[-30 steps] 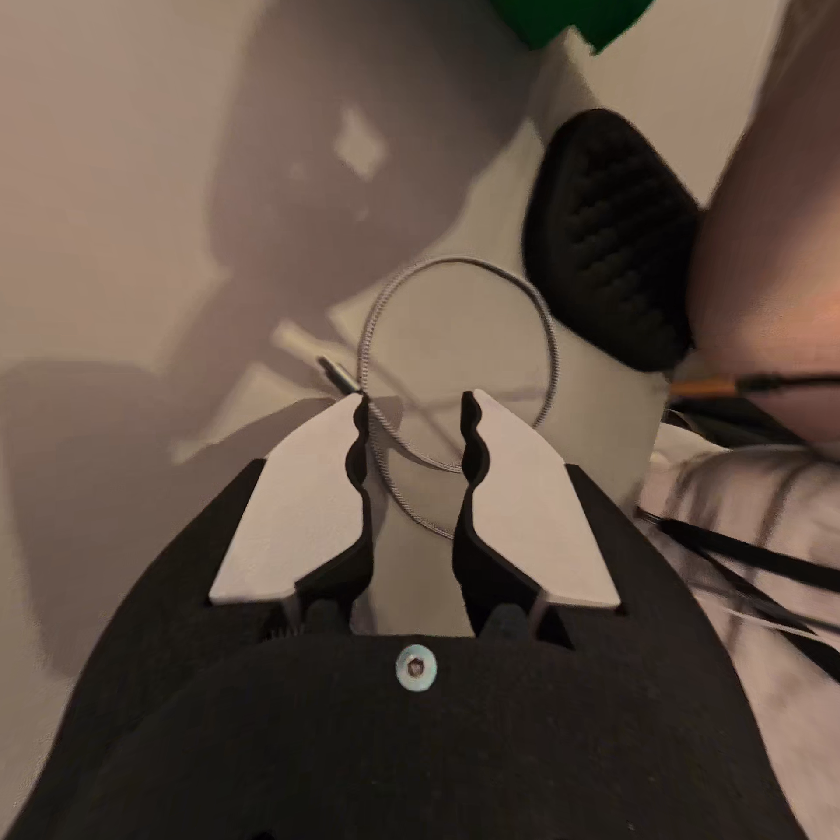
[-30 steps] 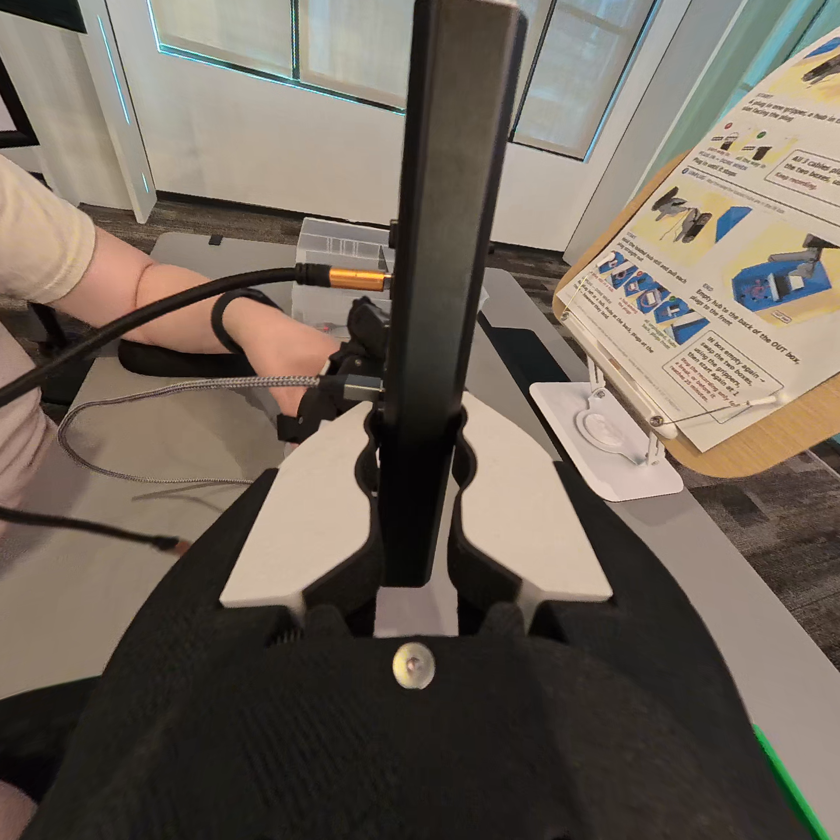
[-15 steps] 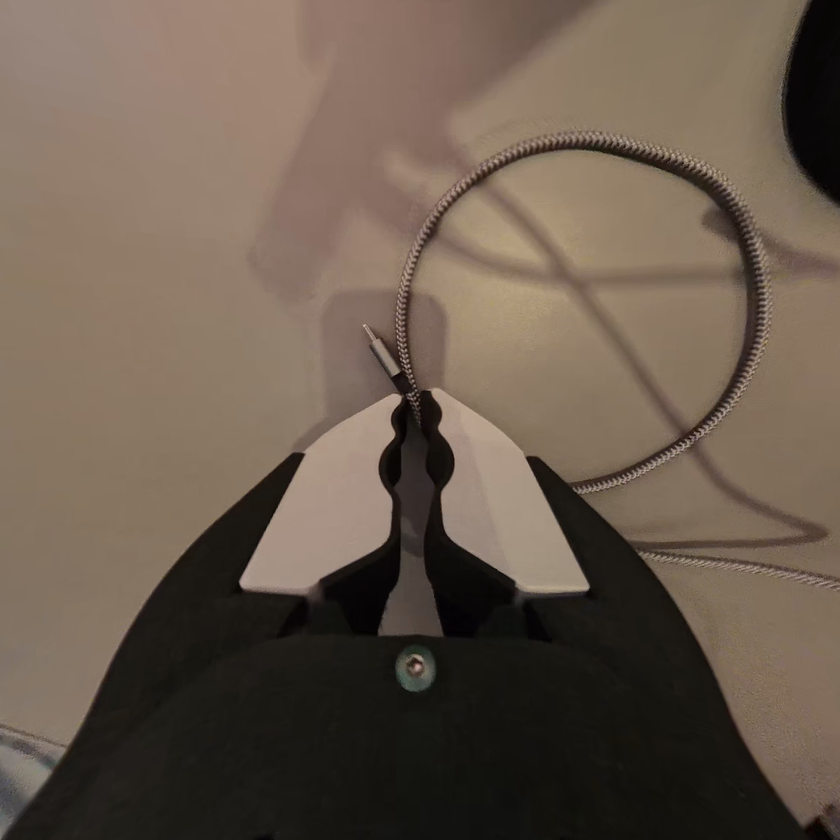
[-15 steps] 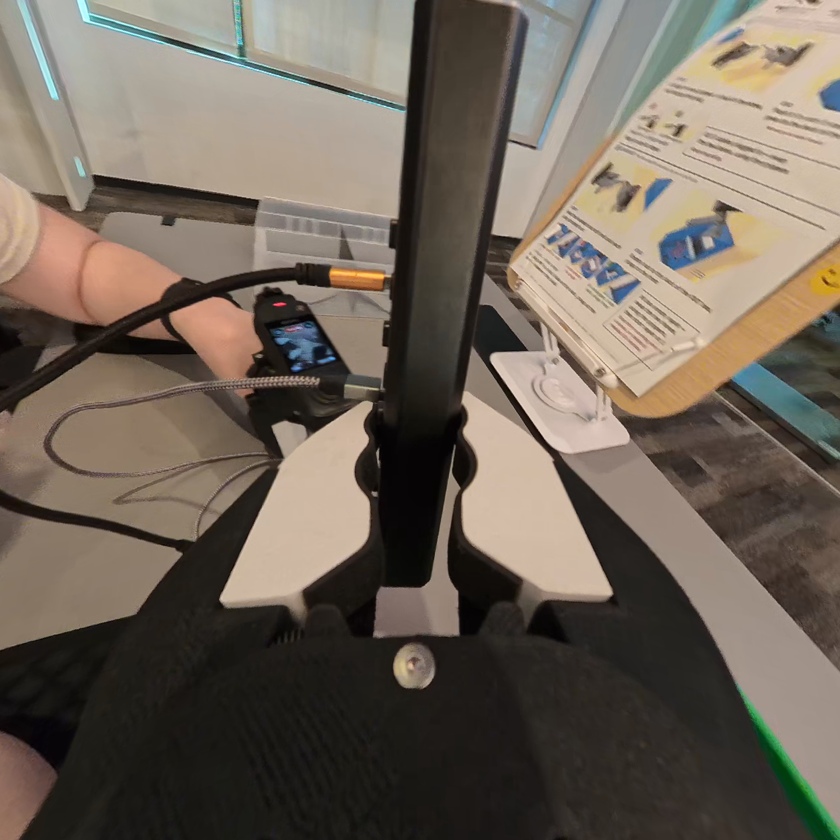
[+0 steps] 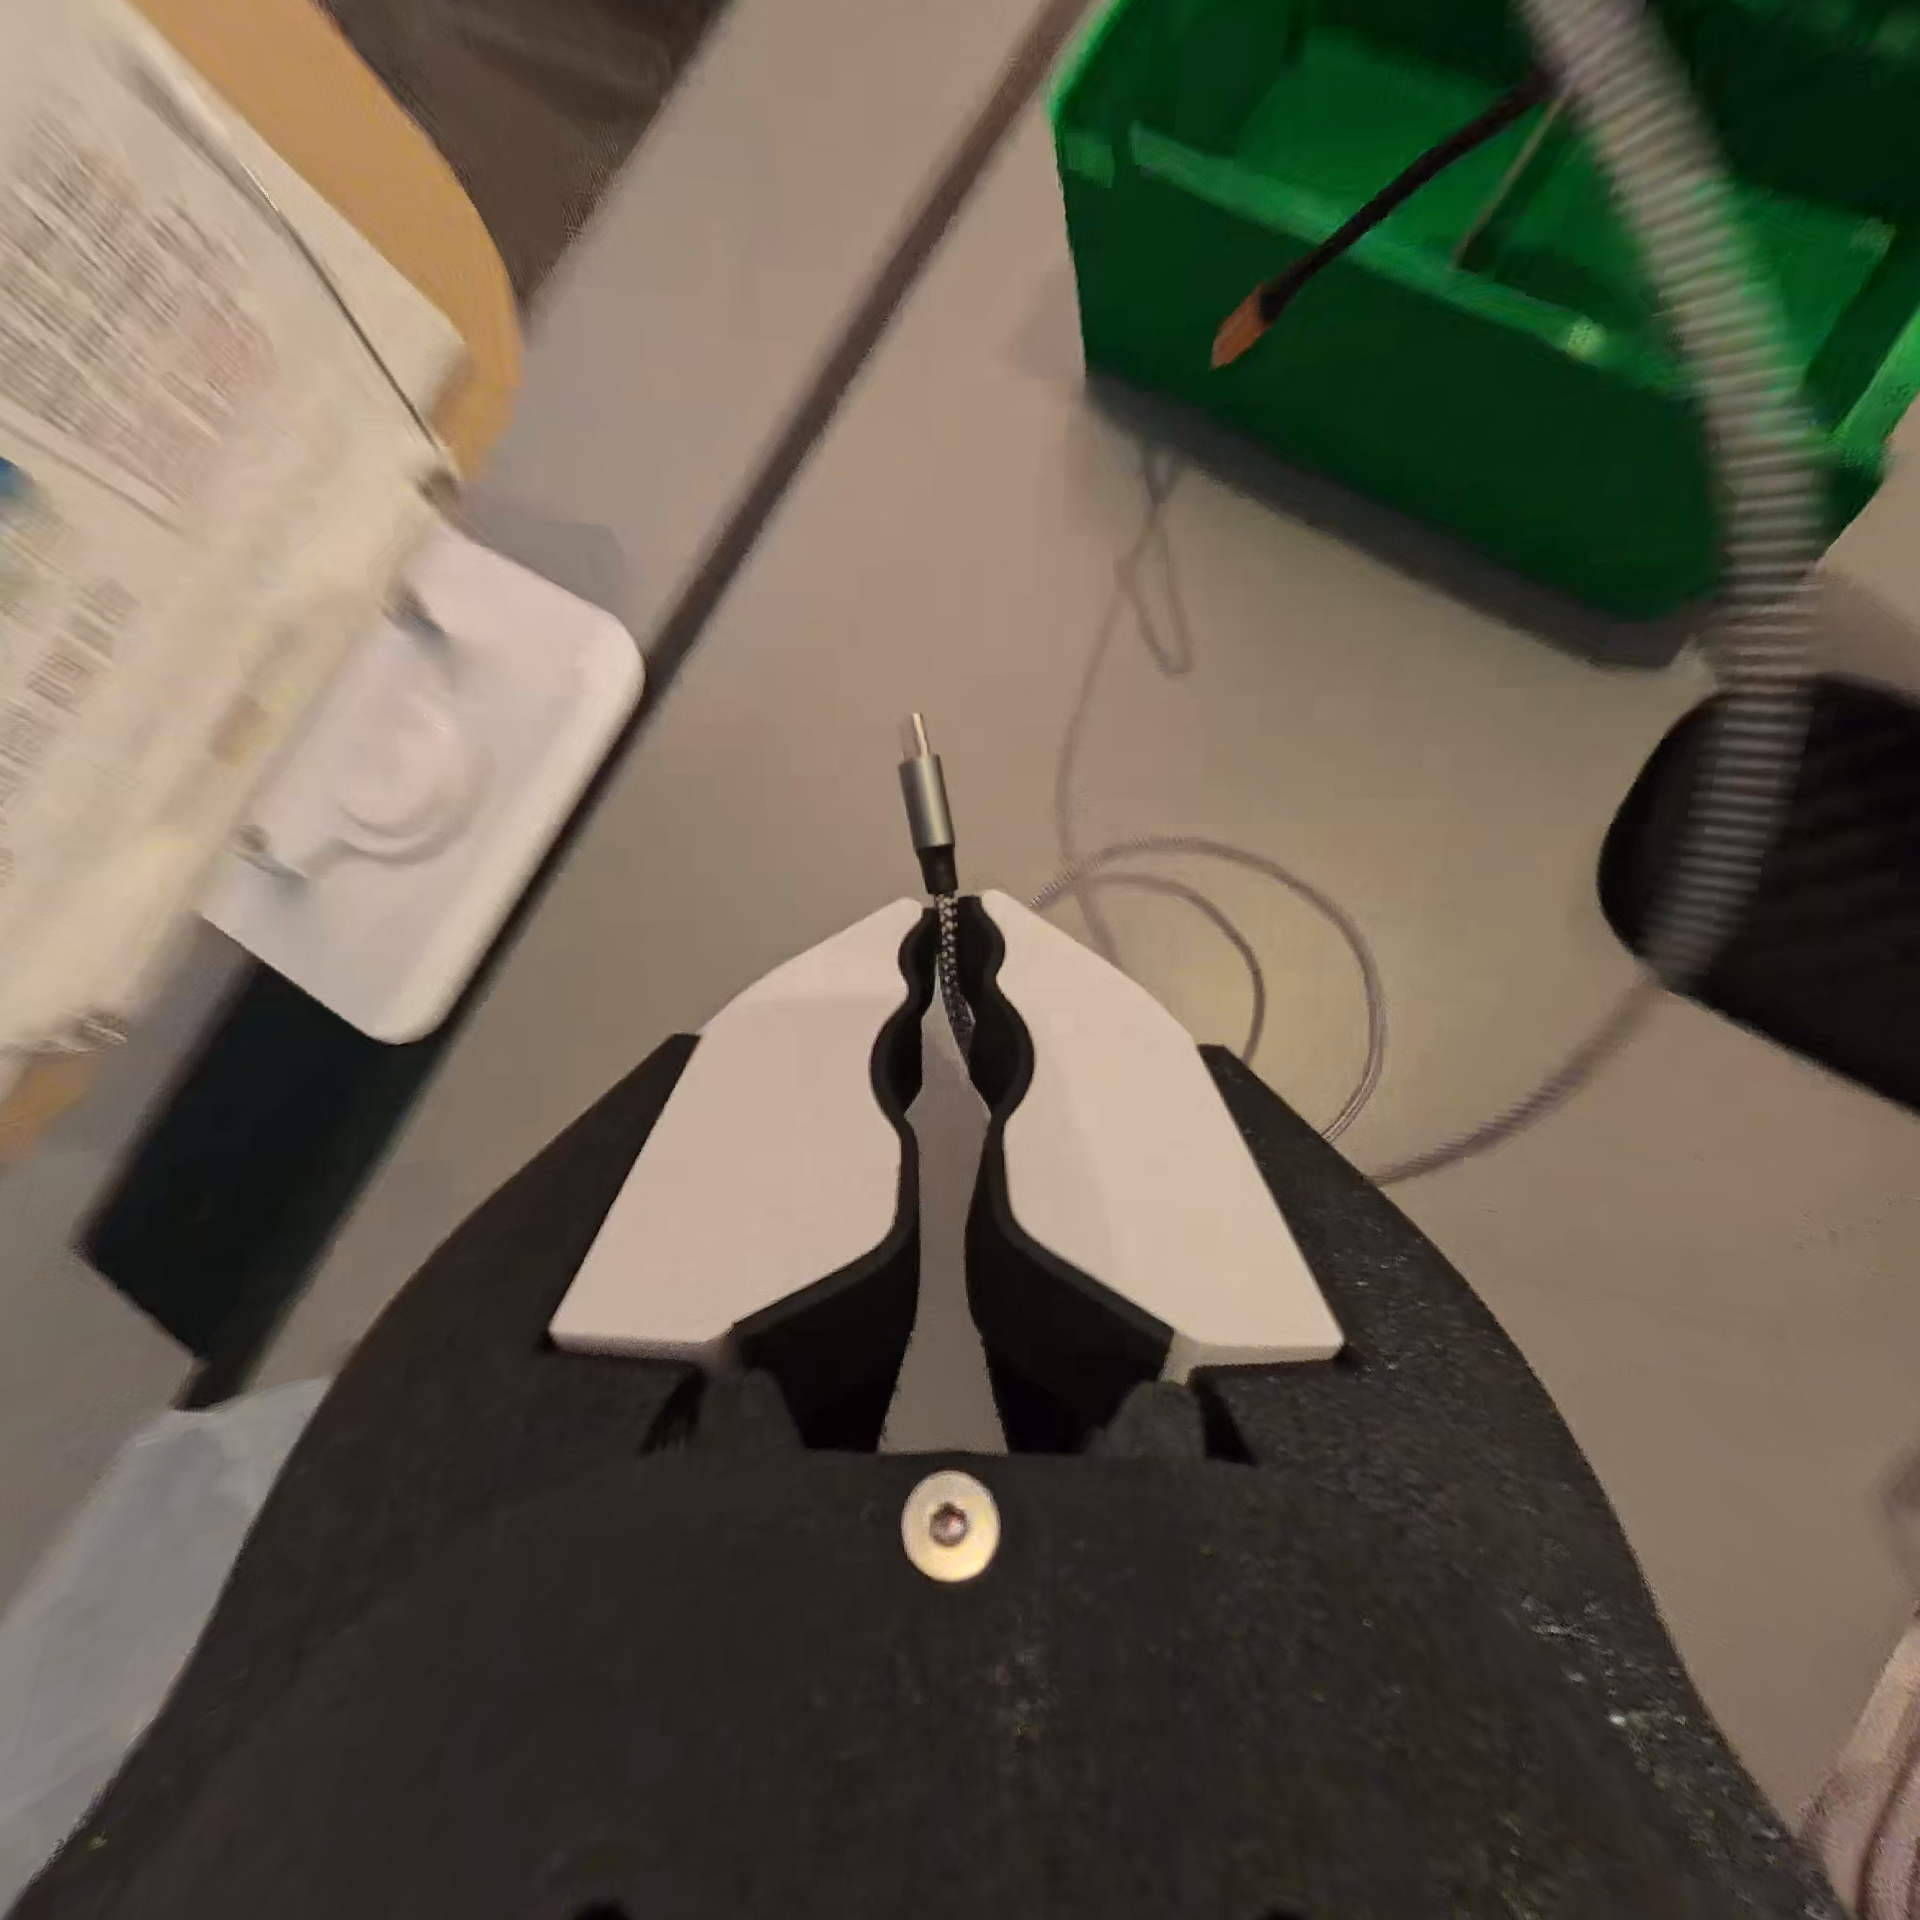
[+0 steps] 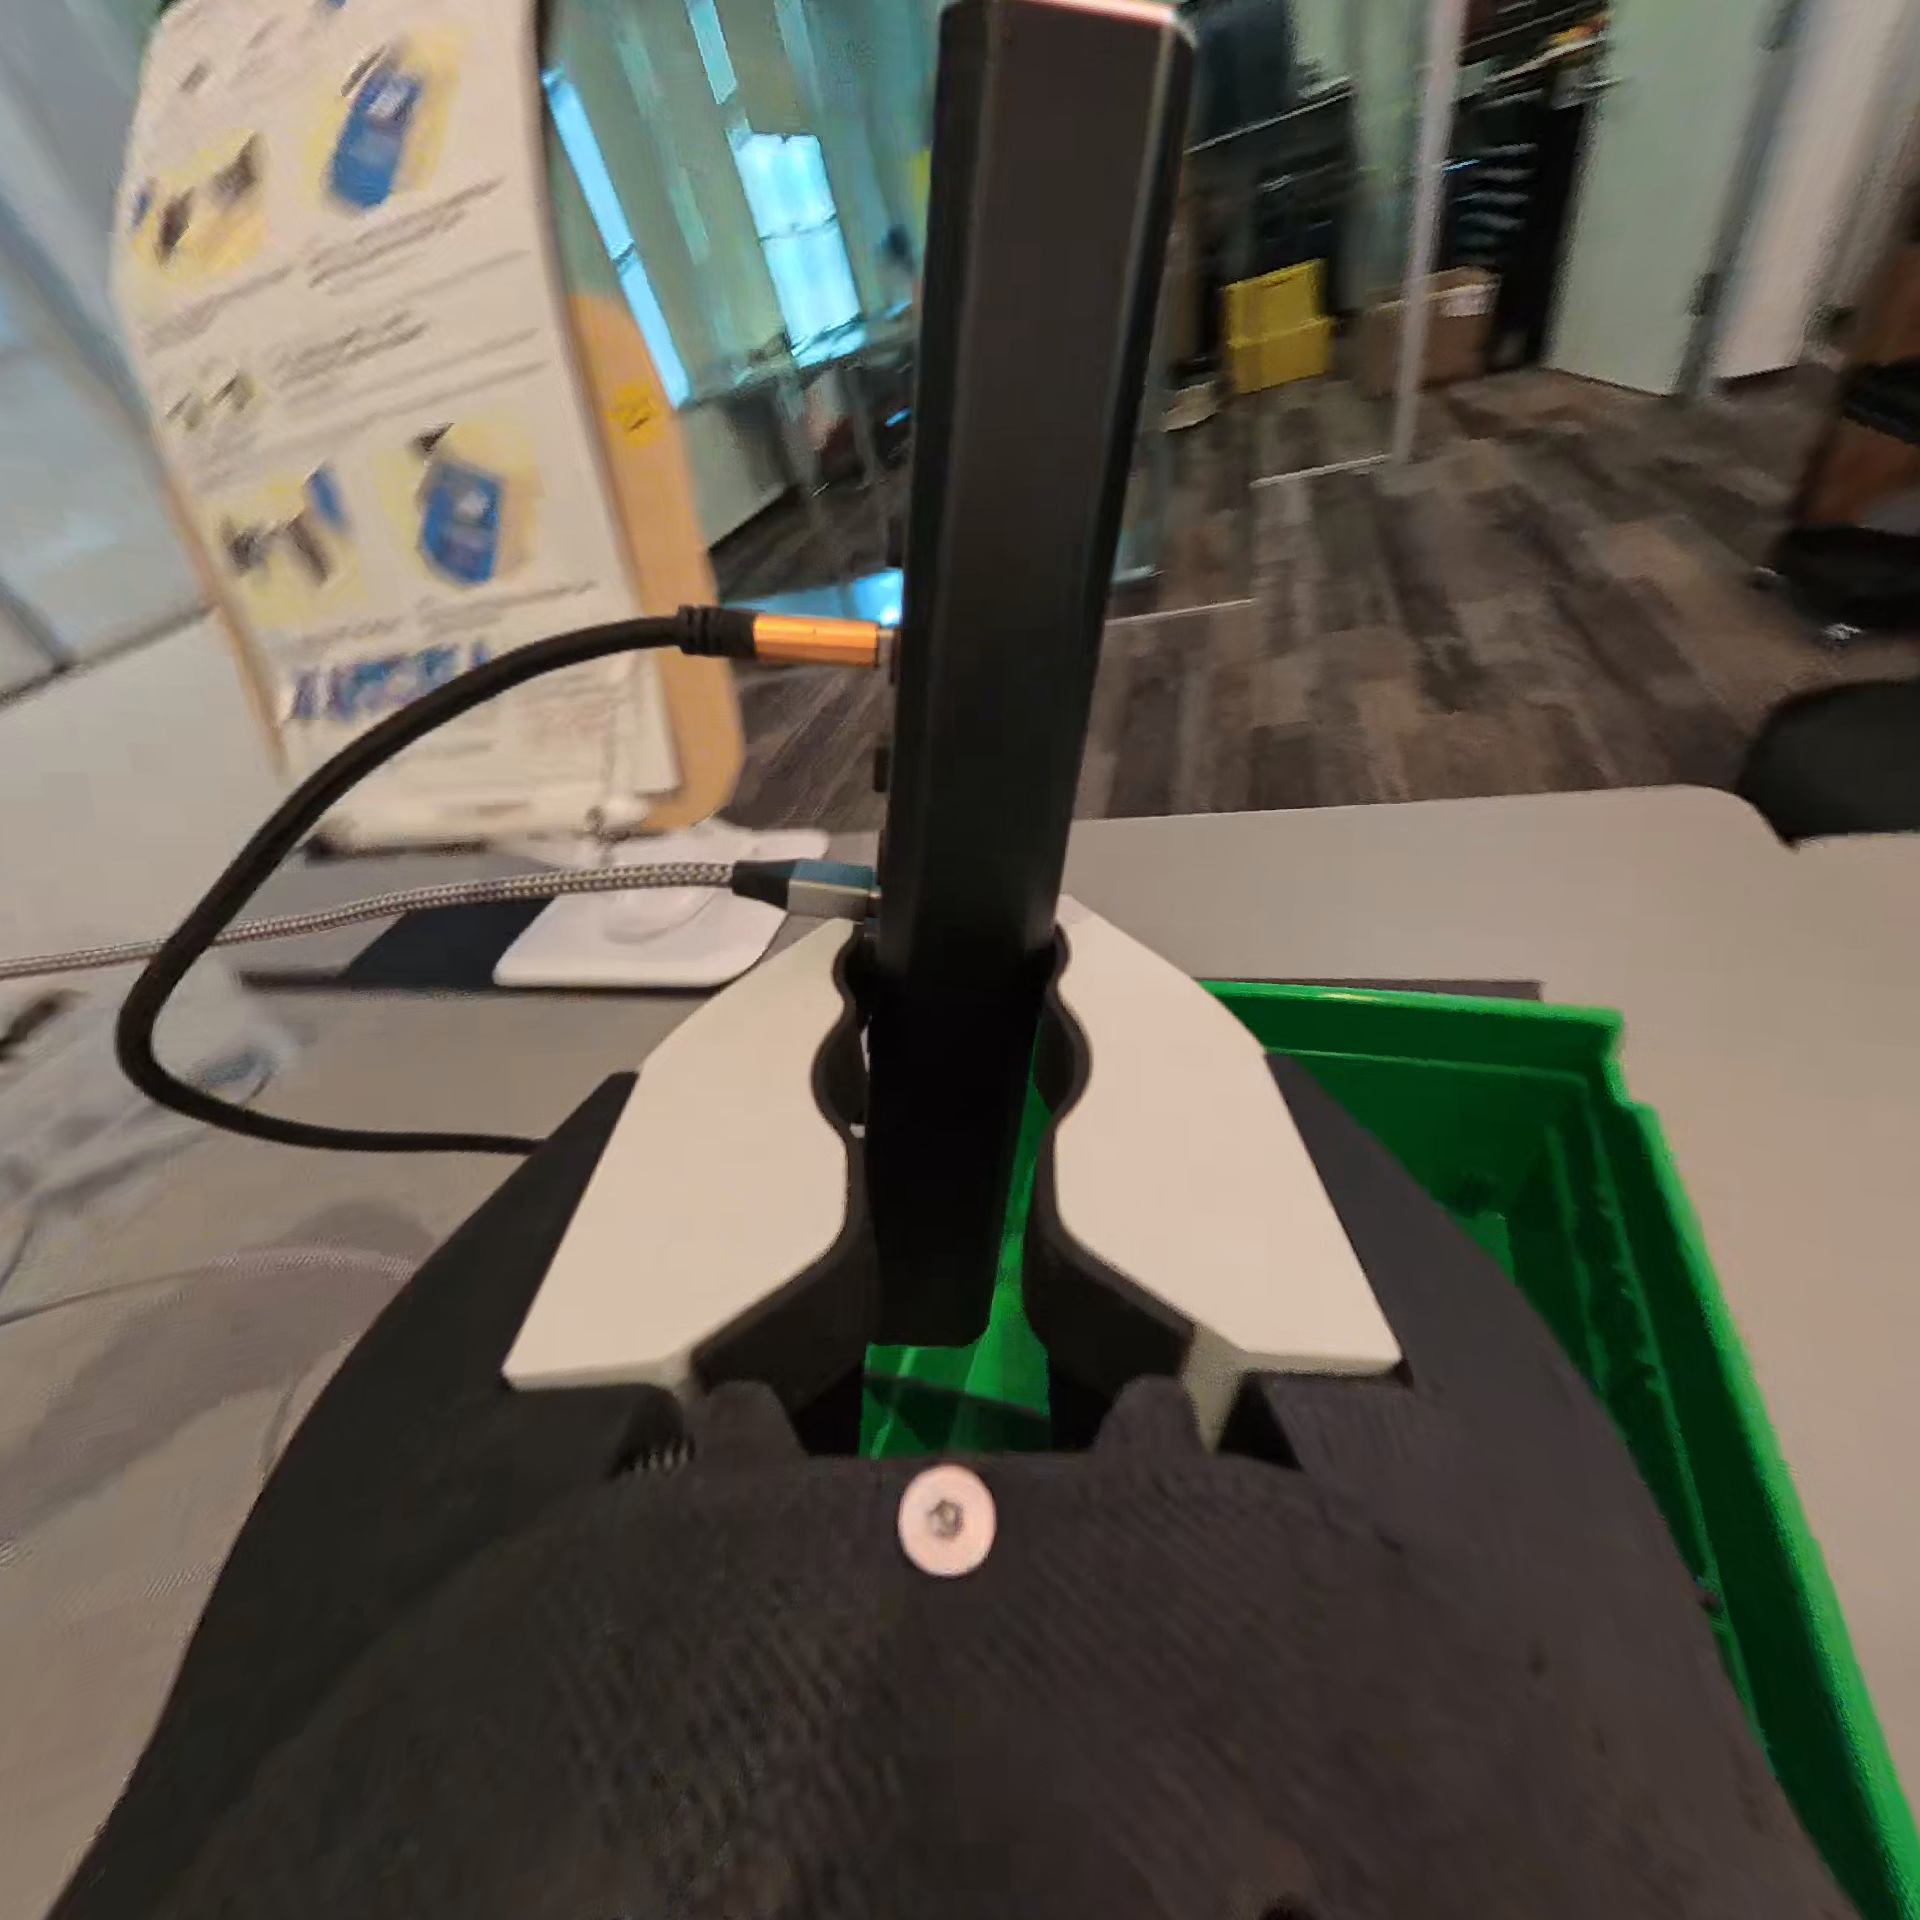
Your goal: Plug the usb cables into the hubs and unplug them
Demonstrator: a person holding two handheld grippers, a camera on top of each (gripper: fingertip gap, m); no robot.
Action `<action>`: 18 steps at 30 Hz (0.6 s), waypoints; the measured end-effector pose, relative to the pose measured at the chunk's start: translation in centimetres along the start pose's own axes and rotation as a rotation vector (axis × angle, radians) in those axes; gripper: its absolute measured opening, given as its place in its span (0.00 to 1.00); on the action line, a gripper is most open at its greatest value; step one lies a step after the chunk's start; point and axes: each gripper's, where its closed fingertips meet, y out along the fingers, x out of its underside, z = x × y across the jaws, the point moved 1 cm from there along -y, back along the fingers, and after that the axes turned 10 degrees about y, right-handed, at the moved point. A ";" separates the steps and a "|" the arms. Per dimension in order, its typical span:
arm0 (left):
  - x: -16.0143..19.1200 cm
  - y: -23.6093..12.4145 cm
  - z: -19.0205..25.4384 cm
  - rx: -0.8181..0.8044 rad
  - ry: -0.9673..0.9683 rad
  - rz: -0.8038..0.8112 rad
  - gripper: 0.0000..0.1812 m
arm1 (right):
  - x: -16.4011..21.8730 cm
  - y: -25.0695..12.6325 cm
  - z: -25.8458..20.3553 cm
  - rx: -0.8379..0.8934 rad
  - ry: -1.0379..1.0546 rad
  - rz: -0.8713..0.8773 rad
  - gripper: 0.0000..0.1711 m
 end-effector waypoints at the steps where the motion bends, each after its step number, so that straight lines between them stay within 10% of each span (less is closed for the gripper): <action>1: -2.3 -1.4 -0.9 -0.013 0.019 0.039 0.02 | -0.4 -0.1 1.3 0.057 0.032 0.039 0.17; 9: -19.9 -9.1 -4.6 -0.007 0.107 0.184 0.02 | 1.5 -1.0 10.4 0.452 -0.088 -0.037 0.18; 18: -27.3 -9.2 -5.2 0.051 0.100 0.174 0.02 | 6.7 2.3 10.6 0.043 -0.407 -0.475 0.18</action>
